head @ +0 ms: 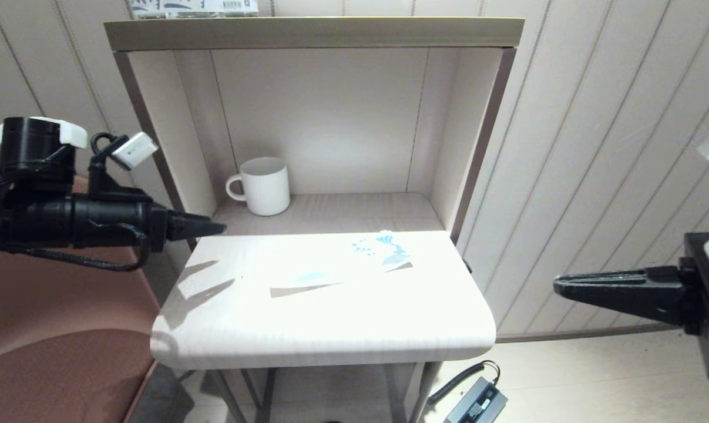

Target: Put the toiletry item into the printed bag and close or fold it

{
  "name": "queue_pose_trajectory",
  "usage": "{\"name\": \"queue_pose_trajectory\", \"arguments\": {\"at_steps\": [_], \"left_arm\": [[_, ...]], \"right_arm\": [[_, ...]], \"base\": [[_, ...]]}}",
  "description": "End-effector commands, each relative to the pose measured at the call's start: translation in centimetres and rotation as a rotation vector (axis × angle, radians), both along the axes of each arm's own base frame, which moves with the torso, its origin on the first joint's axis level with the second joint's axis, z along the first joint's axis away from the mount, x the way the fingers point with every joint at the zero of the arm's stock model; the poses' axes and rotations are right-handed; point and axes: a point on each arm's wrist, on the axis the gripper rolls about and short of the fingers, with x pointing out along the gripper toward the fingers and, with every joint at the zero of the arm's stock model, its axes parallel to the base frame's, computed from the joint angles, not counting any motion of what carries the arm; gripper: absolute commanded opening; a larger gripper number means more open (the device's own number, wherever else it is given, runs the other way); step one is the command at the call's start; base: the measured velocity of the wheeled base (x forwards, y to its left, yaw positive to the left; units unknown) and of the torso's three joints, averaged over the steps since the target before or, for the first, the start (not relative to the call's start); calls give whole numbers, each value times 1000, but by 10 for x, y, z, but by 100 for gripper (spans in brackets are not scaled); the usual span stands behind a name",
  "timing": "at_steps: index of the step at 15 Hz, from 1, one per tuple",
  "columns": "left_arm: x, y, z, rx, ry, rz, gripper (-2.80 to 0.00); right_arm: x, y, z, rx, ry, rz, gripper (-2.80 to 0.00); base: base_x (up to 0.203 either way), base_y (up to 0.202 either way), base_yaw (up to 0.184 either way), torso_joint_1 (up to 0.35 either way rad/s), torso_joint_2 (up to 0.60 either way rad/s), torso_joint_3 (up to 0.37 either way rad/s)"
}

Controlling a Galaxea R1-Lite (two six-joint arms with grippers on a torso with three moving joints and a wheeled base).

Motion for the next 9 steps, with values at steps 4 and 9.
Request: {"name": "queue_pose_trajectory", "arguments": {"at_steps": [4,9], "left_arm": [[-124,14,39,27,-195,125,-280],[-241,16,20,76,-322,322,-280]], "right_arm": [[-57,-35,-4,34,-53,-74,-280],[-116,-62,-72,47,-60,-290,-280]], "base": [[0,0,0,0,0,0],[0,0,0,0,0,0]]}}
